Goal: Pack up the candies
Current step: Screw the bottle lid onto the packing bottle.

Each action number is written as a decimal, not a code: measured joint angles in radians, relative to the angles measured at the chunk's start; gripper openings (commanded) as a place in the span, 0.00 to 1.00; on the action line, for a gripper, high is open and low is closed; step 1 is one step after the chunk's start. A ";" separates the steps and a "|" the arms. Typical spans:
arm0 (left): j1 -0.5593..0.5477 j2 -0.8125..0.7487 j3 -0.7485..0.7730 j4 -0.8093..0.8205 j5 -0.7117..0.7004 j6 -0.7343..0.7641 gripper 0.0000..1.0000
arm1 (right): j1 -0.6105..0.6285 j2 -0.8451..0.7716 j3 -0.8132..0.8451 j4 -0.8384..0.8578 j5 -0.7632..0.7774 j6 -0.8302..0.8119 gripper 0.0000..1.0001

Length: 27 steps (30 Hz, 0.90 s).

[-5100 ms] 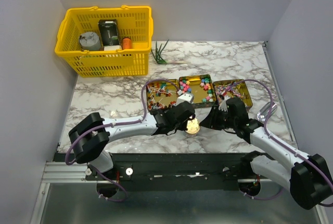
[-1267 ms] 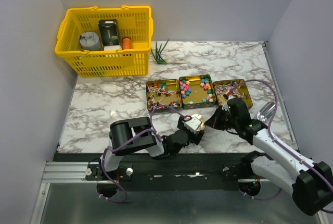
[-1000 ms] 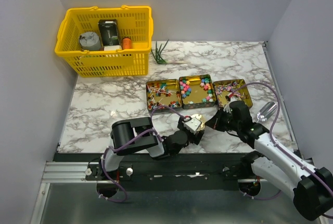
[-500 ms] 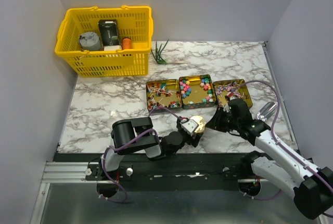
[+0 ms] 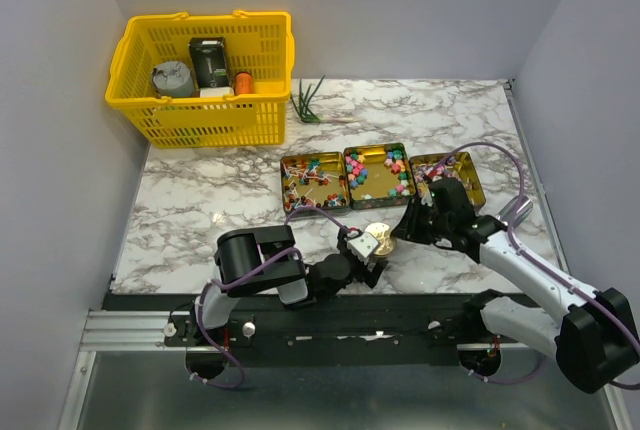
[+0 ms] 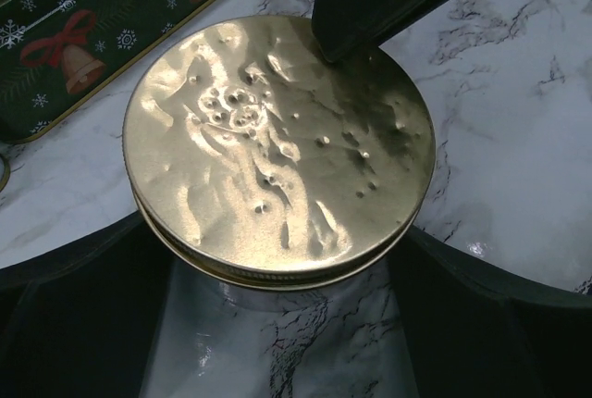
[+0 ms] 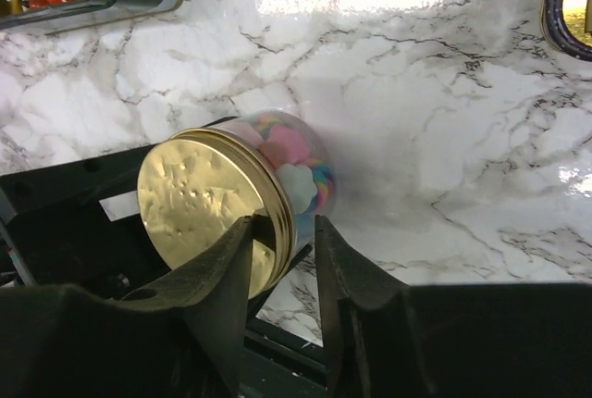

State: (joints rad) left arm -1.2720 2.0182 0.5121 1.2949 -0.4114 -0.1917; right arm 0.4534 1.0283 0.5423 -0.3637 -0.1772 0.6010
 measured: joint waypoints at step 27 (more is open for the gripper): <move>0.017 0.008 0.033 -0.031 -0.051 -0.028 0.78 | -0.010 -0.174 -0.159 0.127 -0.096 0.043 0.01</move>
State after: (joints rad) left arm -1.2549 2.0266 0.5449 1.2636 -0.4625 -0.2195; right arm 0.4438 0.8543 0.3828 -0.2371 -0.2729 0.6445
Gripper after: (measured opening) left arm 0.832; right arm 0.019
